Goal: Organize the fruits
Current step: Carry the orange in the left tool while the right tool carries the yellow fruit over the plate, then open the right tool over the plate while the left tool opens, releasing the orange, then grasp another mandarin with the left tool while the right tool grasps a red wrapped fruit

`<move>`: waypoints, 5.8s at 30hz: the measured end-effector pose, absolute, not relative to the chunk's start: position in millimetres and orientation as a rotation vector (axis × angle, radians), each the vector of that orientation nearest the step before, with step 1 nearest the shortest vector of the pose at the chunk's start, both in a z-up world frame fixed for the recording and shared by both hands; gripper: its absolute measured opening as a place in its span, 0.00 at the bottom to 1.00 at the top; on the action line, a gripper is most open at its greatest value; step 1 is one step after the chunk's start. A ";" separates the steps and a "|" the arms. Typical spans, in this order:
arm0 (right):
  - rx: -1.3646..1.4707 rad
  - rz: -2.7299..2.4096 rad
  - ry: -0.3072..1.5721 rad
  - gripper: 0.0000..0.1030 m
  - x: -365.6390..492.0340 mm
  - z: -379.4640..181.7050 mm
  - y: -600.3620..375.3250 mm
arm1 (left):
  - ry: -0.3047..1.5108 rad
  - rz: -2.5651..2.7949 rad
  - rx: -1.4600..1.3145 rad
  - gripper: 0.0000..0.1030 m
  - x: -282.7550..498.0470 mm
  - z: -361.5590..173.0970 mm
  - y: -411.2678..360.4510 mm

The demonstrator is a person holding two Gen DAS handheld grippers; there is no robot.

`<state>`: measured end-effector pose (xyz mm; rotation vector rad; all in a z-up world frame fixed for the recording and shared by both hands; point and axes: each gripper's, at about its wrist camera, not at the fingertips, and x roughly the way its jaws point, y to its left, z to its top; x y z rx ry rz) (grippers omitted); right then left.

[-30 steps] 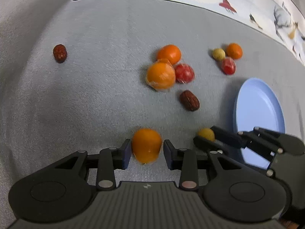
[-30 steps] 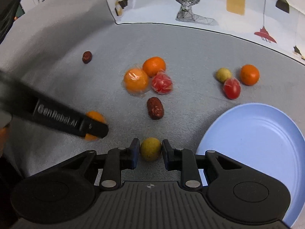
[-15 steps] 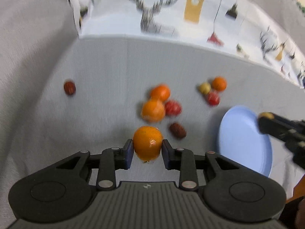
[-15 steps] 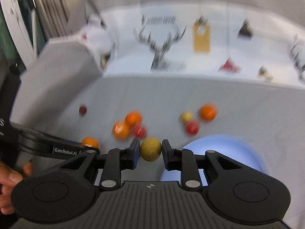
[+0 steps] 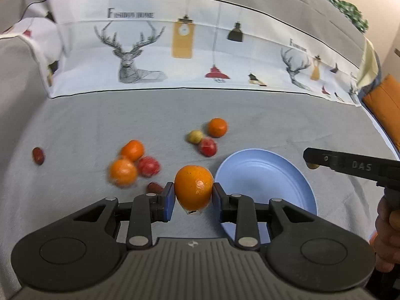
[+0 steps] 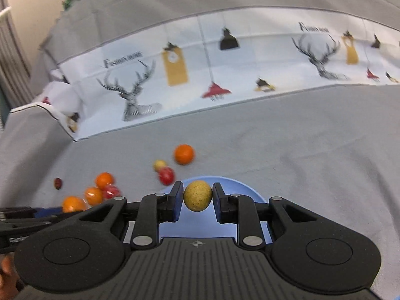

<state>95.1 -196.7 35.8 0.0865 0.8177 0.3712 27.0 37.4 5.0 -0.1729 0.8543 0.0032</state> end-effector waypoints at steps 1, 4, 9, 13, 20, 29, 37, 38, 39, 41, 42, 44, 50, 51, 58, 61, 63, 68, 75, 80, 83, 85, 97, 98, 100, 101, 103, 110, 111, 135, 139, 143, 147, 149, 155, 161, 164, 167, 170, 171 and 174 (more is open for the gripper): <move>0.071 0.364 0.821 0.26 96.0 33.1 -195.2 | 0.856 -0.005 -0.169 0.34 29.9 2.7 34.5; 0.045 0.352 0.827 0.26 97.4 30.3 -196.2 | 0.852 -0.035 -0.140 0.34 33.2 -2.3 25.6; 0.031 0.339 0.833 0.26 95.8 29.5 -198.7 | 0.825 -0.084 -0.130 0.34 32.5 -1.6 14.7; 0.020 0.339 0.834 0.26 94.3 29.0 -198.0 | 0.816 -0.103 -0.104 0.34 31.0 -2.4 6.0; 0.009 0.335 0.833 0.26 92.9 28.6 -196.3 | 0.816 -0.128 -0.069 0.34 30.2 -6.1 -1.4; -0.005 0.337 0.844 0.26 93.3 26.3 -194.1 | 0.811 -0.147 -0.084 0.34 31.6 -5.8 -0.8; -0.019 0.345 0.857 0.26 93.6 23.7 -192.2 | 0.815 -0.190 -0.042 0.34 30.6 -9.6 -12.7; -0.022 0.347 0.861 0.26 93.5 23.0 -191.9 | 0.817 -0.195 -0.036 0.34 30.6 -10.3 -14.2; -0.026 0.348 0.864 0.26 93.6 22.4 -191.3 | 0.818 -0.199 -0.029 0.34 30.3 -10.9 -15.9; -0.034 0.349 0.868 0.26 93.4 21.1 -190.2 | 0.819 -0.209 -0.019 0.34 29.8 -11.8 -18.5; -0.036 0.350 0.870 0.26 93.1 20.6 -190.1 | 0.819 -0.213 -0.016 0.34 29.8 -12.3 -19.5; -0.038 0.352 0.873 0.26 92.9 20.4 -189.3 | 0.821 -0.220 -0.007 0.34 29.8 -13.5 -21.2; -0.048 0.352 0.879 0.26 93.0 19.5 -188.2 | 0.819 -0.233 0.007 0.34 28.6 -13.9 -25.9; -0.048 0.352 0.879 0.26 93.2 19.5 -188.2 | 0.818 -0.234 0.007 0.34 27.9 -13.6 -26.5; -0.051 0.352 0.883 0.26 93.3 19.1 -187.3 | 0.818 -0.239 0.007 0.34 28.4 -13.4 -27.0; -0.052 0.352 0.884 0.26 93.5 19.3 -187.2 | 0.817 -0.242 0.009 0.34 28.9 -13.2 -27.8; -0.053 0.353 0.888 0.26 93.6 18.4 -186.9 | 0.818 -0.245 0.010 0.34 28.5 -13.7 -28.2; -0.058 0.350 0.905 0.26 93.8 15.9 -186.9 | 0.821 -0.250 0.015 0.35 29.0 -14.6 -29.7; -0.058 0.339 0.905 0.45 94.4 16.5 -187.4 | 0.813 -0.246 0.004 0.37 29.0 -13.6 -26.9; -0.060 0.337 0.905 0.47 94.4 16.4 -187.4 | 0.813 -0.242 0.006 0.37 27.9 -13.2 -27.0; -0.063 0.336 0.904 0.48 94.2 16.1 -187.6 | 0.813 -0.239 0.006 0.37 27.4 -12.6 -27.3; -0.064 0.333 0.904 0.48 94.3 16.2 -187.7 | 0.811 -0.239 0.005 0.37 27.2 -12.0 -27.4; -0.083 0.310 0.893 0.48 94.6 16.5 -187.2 | 0.807 -0.228 -0.004 0.37 26.9 -9.6 -26.3; -0.083 0.309 0.893 0.48 95.1 16.8 -187.6 | 0.807 -0.227 -0.004 0.37 27.0 -9.4 -26.3; -0.083 0.308 0.892 0.48 95.2 16.8 -188.2 | 0.807 -0.227 -0.006 0.37 26.9 -9.1 -25.7; -0.083 0.307 0.889 0.48 95.1 17.0 -188.4 | 0.807 -0.226 -0.008 0.37 27.3 -9.2 -25.0; -0.082 0.306 0.885 0.48 94.8 17.6 -188.5 | 0.809 -0.224 -0.012 0.37 27.4 -8.9 -23.9; -0.072 0.302 0.871 0.48 94.7 19.5 -190.2 | 0.813 -0.215 -0.027 0.36 28.3 -8.3 -20.4; -0.072 0.302 0.870 0.48 94.8 19.6 -190.0 | 0.813 -0.216 -0.029 0.36 28.4 -8.3 -20.5; 0.055 0.327 0.724 0.21 96.5 42.1 -186.7 | 0.787 -0.068 -0.193 0.28 61.3 36.9 53.7; 0.067 0.364 0.701 0.21 98.2 45.4 -173.2 | 0.732 -0.014 -0.242 0.28 70.5 32.2 90.1; 0.060 0.405 0.712 0.21 106.2 44.3 -157.2 | 0.825 0.076 -0.463 0.27 73.3 15.0 133.9; 0.087 0.439 0.753 0.21 121.4 38.6 -143.8 | 0.830 0.125 -0.563 0.27 77.9 10.2 155.2; 0.088 0.452 0.777 0.21 128.0 34.3 -134.9 | 0.843 0.140 -0.587 0.27 81.4 6.5 158.8; 0.060 0.485 0.833 0.22 143.4 18.3 -110.3 | 0.879 0.146 -0.567 0.27 93.8 -1.8 153.0; 0.026 0.485 0.883 0.40 163.5 -0.1 -93.2 | 0.926 0.178 -0.563 0.40 103.1 -14.4 150.7; 0.000 0.485 0.921 0.62 173.4 -11.6 -84.9 | 0.951 0.196 -0.573 0.47 108.3 -21.0 153.5; -0.040 0.475 0.938 0.63 180.7 -22.3 -77.1 | 0.966 0.210 -0.587 0.51 112.9 -25.8 155.4; -0.057 0.459 0.961 0.63 190.8 -33.1 -72.1 | 0.976 0.215 -0.598 0.53 119.8 -30.4 156.7; -0.056 0.457 0.973 0.63 194.0 -36.7 -71.5 | 0.980 0.217 -0.596 0.53 122.3 -31.8 156.7; -0.066 0.452 1.004 0.63 200.9 -48.1 -66.8 | 0.995 0.211 -0.594 0.53 131.5 -38.0 156.6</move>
